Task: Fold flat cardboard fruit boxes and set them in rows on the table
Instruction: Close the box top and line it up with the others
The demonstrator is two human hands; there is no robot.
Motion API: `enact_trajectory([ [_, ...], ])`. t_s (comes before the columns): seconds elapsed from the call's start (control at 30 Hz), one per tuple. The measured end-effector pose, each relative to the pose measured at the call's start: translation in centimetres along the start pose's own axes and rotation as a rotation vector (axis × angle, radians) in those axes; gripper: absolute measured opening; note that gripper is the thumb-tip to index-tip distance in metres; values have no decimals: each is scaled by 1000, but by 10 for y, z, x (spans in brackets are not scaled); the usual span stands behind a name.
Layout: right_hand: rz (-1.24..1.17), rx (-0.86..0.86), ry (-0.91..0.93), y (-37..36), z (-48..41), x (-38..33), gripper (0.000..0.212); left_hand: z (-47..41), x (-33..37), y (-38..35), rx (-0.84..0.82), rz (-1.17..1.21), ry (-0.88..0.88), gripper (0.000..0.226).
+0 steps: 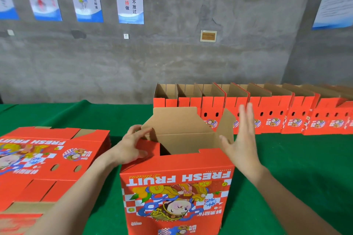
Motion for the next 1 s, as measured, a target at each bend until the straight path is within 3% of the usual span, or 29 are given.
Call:
enact_trajectory([
  [0.07, -282, -70, -218, -5, 4, 19, 79, -4, -2, 0, 17, 25, -22, 78],
  [0.13, -417, -202, -213, -12, 7, 14, 53, -7, -3, 0, 13, 45, -34, 79],
  [0.33, 11, -462, 191, -22, 20, -30, 44, -13, -5, 4, -44, 85, -34, 89],
  [0.4, 2, -542, 189, -28, 26, -28, 32, -11, -4, 4, -49, 87, -45, 89],
  [0.5, -80, -496, 155, -26, 28, -26, 15, -5, 4, 5, 27, 98, -122, 85],
  [0.63, -118, -372, 77, -24, 25, -23, 22, 5, 13, 11, 171, 147, -226, 56],
  [0.73, -165, -290, -9, -24, 24, -19, 20, 6, 8, 16, 278, 107, -126, 35],
  [0.83, -209, -227, -51, -22, 22, -18, 6, 4, 7, 16, 273, 123, -48, 23],
  [0.9, -176, -315, -74, -27, 19, -16, 17, 3, 9, 13, 227, 68, -41, 7],
  [1.0, -129, -601, -169, -45, 16, -13, 47, -1, 9, 2, 101, -108, 4, 49],
])
Point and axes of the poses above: each hand's wrist, its own z-axis away from the middle knuckle, its own y-axis out of the back of the hand, x = y × z, the point moved 6 cm from there along -z, towards the middle knuckle, and after that the axes turned 13 degrees about y, right-handed, at the moved point
